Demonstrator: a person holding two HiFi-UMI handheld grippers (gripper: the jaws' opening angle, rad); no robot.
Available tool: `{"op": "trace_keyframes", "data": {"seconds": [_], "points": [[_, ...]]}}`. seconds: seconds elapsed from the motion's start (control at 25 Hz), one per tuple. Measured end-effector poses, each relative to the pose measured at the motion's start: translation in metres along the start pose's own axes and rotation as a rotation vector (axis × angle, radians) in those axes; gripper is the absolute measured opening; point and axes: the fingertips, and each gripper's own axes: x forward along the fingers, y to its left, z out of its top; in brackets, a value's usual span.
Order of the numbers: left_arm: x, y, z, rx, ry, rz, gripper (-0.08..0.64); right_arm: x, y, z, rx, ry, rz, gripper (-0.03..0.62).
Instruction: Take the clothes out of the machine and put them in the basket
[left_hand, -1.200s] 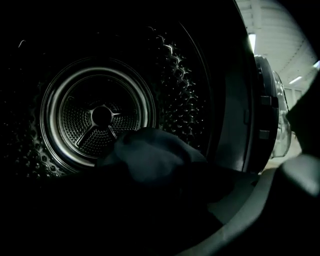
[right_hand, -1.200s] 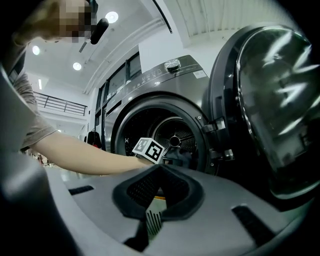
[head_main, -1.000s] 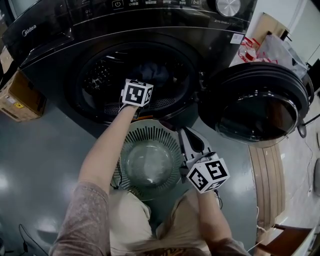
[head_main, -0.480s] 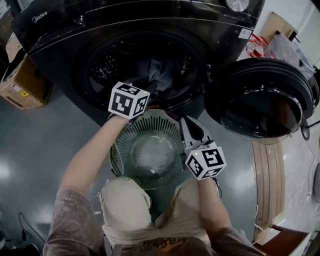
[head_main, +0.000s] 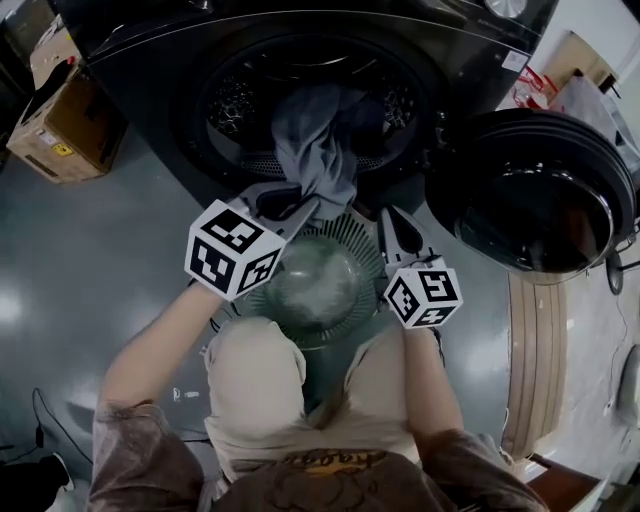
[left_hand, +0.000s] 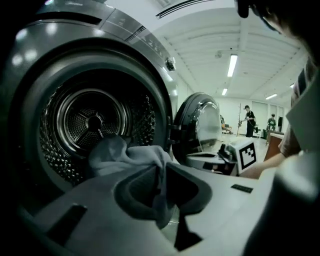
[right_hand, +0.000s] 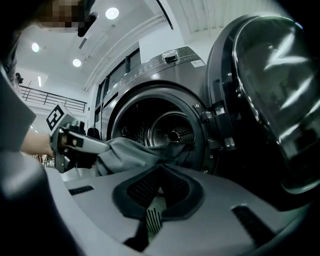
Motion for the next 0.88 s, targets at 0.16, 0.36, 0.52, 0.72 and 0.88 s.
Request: {"op": "trace_keyframes", "data": {"seconds": [0.16, 0.36, 0.52, 0.72, 0.88], "points": [[-0.014, -0.022, -0.008, -0.009, 0.015, -0.022, 0.054, 0.000, 0.001, -0.001, 0.010, 0.002, 0.007, -0.005], [-0.015, -0.031, -0.010, -0.021, 0.009, -0.029, 0.055, 0.004, 0.011, -0.002, 0.007, 0.002, 0.037, -0.005], [-0.015, -0.017, -0.005, 0.012, -0.004, 0.028, 0.194, 0.002, 0.012, -0.002, 0.004, 0.008, 0.044, -0.005], [0.003, 0.017, 0.007, 0.043, -0.046, 0.096, 0.305, 0.000, 0.009, 0.000, 0.009, 0.002, 0.036, -0.005], [0.042, 0.059, 0.001, 0.075, -0.014, 0.152, 0.375, -0.002, 0.012, 0.002, -0.001, -0.004, 0.046, -0.005]]}}
